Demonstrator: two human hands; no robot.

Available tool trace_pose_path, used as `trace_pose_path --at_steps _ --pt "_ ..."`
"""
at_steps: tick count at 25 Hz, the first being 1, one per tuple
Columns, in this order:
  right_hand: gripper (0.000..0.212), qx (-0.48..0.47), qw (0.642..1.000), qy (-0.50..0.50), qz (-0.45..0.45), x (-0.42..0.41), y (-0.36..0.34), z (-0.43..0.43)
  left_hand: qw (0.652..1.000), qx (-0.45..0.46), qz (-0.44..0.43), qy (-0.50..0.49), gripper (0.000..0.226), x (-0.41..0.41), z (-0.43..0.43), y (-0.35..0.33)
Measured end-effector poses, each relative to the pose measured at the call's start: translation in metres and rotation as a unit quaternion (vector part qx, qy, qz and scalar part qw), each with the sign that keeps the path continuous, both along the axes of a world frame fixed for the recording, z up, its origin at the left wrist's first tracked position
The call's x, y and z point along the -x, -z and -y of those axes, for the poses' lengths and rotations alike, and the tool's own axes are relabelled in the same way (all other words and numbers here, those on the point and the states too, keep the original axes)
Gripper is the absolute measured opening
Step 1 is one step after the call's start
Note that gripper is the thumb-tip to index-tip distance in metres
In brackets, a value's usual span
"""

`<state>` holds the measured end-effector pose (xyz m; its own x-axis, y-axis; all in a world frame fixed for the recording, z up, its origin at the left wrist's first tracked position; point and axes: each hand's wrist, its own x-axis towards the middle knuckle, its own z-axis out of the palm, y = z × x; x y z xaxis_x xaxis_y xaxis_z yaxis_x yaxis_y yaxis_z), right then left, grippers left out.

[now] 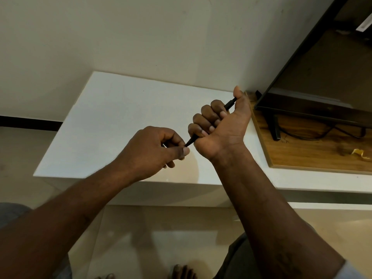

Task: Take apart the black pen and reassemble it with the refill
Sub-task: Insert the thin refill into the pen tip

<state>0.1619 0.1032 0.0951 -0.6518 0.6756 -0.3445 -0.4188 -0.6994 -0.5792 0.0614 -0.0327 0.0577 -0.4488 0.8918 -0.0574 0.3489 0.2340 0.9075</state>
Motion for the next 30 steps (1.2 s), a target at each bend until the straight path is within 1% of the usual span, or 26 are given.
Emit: trace_pose_path --at_steps 4,8,12,16,20,23,27,30 --pt "0.056 -0.005 1.000 0.000 0.002 0.0002 0.0001 -0.0003 1.000 0.006 0.005 0.000 0.006 0.0003 0.0004 0.0001" --pt "0.061 0.006 1.000 0.002 0.004 -0.0004 0.0001 -0.0004 1.000 0.010 0.005 0.001 0.006 0.0011 0.0000 -0.0001" --pt "0.056 0.003 1.000 0.008 0.002 0.0003 0.0008 -0.0007 1.000 0.010 0.002 0.003 0.007 0.0013 0.0006 -0.0005" --pt "0.060 0.010 1.000 0.004 -0.006 -0.0003 0.0000 -0.0003 1.000 0.008 -0.001 0.002 0.007 0.0018 -0.0002 -0.0003" --pt "0.056 0.005 1.000 0.009 -0.003 -0.0002 -0.0005 0.0002 1.000 0.006 -0.004 0.002 0.006 0.0016 -0.0004 0.0006" --pt "0.059 0.010 1.000 0.007 -0.005 -0.0006 -0.0016 0.0005 1.000 0.006 -0.004 0.002 0.006 0.0017 -0.0005 0.0008" --pt "0.056 0.007 1.000 0.007 -0.008 -0.0010 -0.0021 0.0011 1.000 0.004 -0.006 0.003 0.006 0.0017 -0.0010 0.0014" --pt "0.060 0.009 1.000 0.004 -0.010 -0.0016 -0.0033 0.0020 1.000 0.002 -0.004 0.001 0.006 0.0021 -0.0008 0.0020"
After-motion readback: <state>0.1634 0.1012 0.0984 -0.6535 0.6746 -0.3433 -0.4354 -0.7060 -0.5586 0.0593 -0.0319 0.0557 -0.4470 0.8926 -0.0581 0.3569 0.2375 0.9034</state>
